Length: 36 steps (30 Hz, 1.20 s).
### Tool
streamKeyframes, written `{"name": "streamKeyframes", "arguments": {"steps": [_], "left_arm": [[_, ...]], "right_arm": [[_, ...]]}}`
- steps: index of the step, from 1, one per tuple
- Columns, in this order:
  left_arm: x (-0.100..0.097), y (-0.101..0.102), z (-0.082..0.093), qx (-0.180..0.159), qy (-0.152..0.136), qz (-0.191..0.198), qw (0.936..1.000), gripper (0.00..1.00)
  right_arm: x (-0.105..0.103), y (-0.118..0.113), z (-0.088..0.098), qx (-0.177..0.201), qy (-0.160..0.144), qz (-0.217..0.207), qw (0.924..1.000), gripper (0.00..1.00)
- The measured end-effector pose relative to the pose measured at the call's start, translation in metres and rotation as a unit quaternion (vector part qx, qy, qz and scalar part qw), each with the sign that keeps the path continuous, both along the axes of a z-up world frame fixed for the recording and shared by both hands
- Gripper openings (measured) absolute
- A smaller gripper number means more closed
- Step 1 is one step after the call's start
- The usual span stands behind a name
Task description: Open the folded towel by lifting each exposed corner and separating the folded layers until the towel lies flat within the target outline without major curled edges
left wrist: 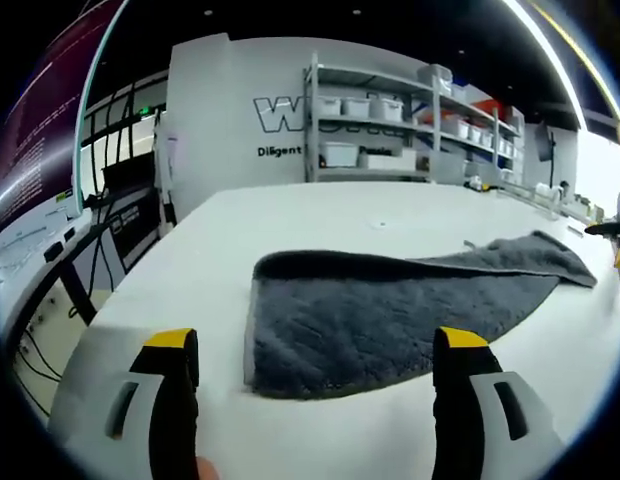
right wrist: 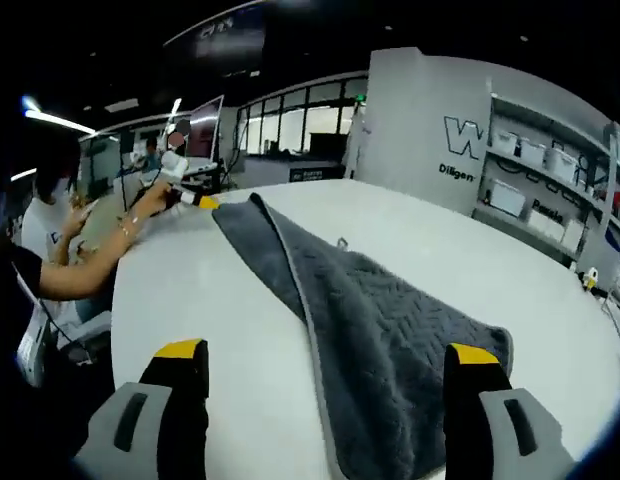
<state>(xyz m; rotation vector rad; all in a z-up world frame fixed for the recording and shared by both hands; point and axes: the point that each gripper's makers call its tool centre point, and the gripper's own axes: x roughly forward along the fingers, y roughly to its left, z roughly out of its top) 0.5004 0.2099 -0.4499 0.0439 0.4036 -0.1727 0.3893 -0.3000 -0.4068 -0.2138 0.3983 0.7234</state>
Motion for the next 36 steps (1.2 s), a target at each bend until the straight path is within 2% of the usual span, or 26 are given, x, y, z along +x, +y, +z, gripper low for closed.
{"name": "streamKeyframes", "arguments": {"steps": [5, 14, 17, 20, 22, 26, 31, 36], "left_arm": [[-0.001, 0.0, 0.0, 0.001, 0.0, 0.0, 1.0, 0.96], [-0.002, -0.001, 0.0, 0.002, -0.001, 0.001, 1.0, 0.96], [-0.002, -0.001, 0.0, 0.002, -0.001, 0.001, 1.0, 0.96], [-0.001, -0.001, 0.001, 0.0, -0.003, -0.001, 1.0, 0.96], [0.0, -0.002, 0.002, 0.0, -0.004, -0.002, 1.0, 0.96], [-0.001, -0.005, 0.001, -0.001, -0.004, -0.004, 1.0, 0.96], [-0.002, -0.006, 0.0, -0.004, -0.002, -0.007, 1.0, 0.96], [0.0, -0.01, 0.004, -0.002, -0.01, -0.01, 0.9999, 0.95]], "right_arm": [[0.008, 0.028, 0.018, 0.064, -0.031, -0.033, 0.997, 0.99], [0.031, 0.071, 0.019, 0.055, -0.047, -0.041, 0.9965, 0.94], [0.04, 0.088, 0.018, 0.066, -0.042, -0.033, 0.9964, 0.98], [0.053, 0.103, 0.017, 0.05, -0.052, -0.035, 0.9968, 0.99], [0.059, 0.109, 0.015, 0.049, -0.046, -0.033, 0.9972, 0.99], [0.07, 0.119, 0.013, 0.046, -0.054, -0.022, 0.9972, 1.0], [0.064, 0.118, 0.001, 0.025, -0.05, -0.025, 0.9981, 1.0], [0.06, 0.12, 0.003, 0.041, -0.049, -0.015, 0.9979, 1.0]]}}
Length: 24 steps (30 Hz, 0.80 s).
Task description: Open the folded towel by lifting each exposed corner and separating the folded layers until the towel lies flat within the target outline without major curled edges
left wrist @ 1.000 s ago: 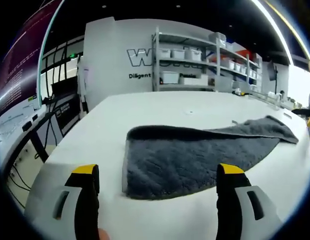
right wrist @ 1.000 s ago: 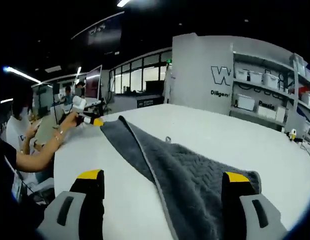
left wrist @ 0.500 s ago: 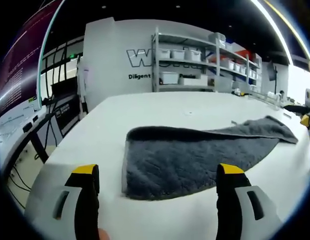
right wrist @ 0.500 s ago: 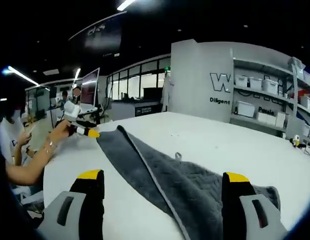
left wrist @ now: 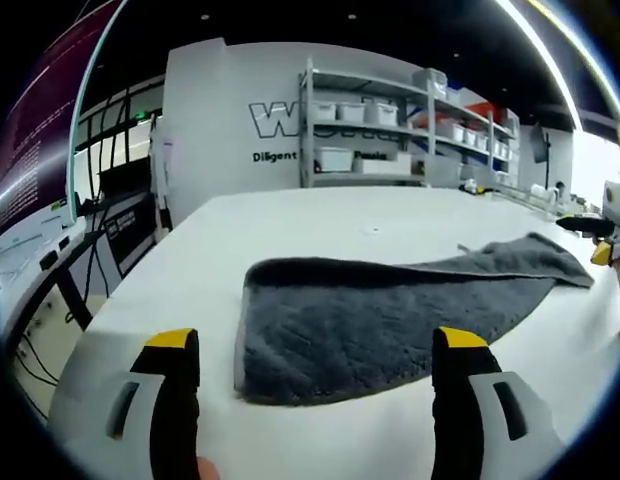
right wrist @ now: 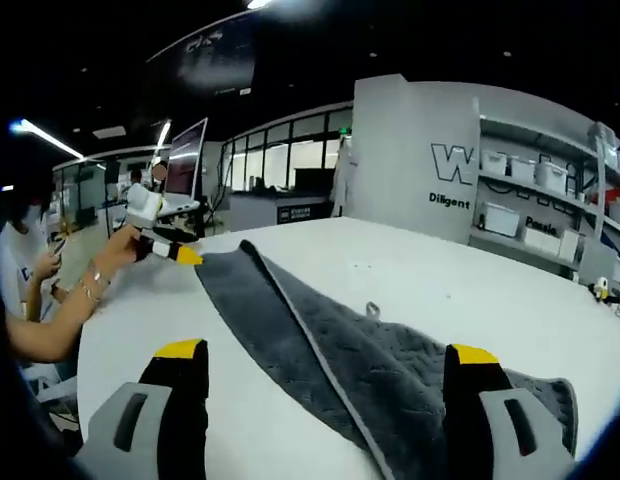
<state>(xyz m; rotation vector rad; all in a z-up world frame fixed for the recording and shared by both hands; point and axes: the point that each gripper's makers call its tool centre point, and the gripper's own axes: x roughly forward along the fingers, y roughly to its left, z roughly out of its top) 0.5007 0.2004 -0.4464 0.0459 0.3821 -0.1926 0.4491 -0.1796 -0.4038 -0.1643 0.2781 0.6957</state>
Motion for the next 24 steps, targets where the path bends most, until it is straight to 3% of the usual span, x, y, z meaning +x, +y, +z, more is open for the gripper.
{"name": "streamKeyframes", "arguments": {"steps": [3, 5, 16, 20, 24], "left_arm": [[-0.004, -0.005, -0.006, 0.012, 0.02, -0.012, 0.9996, 0.96], [-0.003, -0.01, 0.01, 0.004, -0.013, -0.015, 0.9998, 0.95], [-0.008, -0.018, 0.016, -0.002, -0.016, -0.031, 0.9994, 0.96], [-0.006, -0.026, 0.029, -0.021, -0.039, -0.042, 0.9981, 0.95], [-0.003, -0.03, 0.024, -0.017, -0.026, -0.05, 0.9983, 0.95]], "right_arm": [[-0.005, 0.004, 0.003, -0.005, -0.016, 0.005, 0.9998, 1.0], [-0.007, 0.006, 0.002, -0.009, -0.02, 0.013, 0.9997, 1.0], [-0.007, 0.01, 0.0, 0.0, -0.017, 0.027, 0.9995, 1.0], [-0.009, 0.015, 0.0, -0.003, -0.019, 0.037, 0.9991, 1.0], [-0.012, 0.019, 0.002, 0.002, -0.021, 0.048, 0.9986, 1.0]]}}
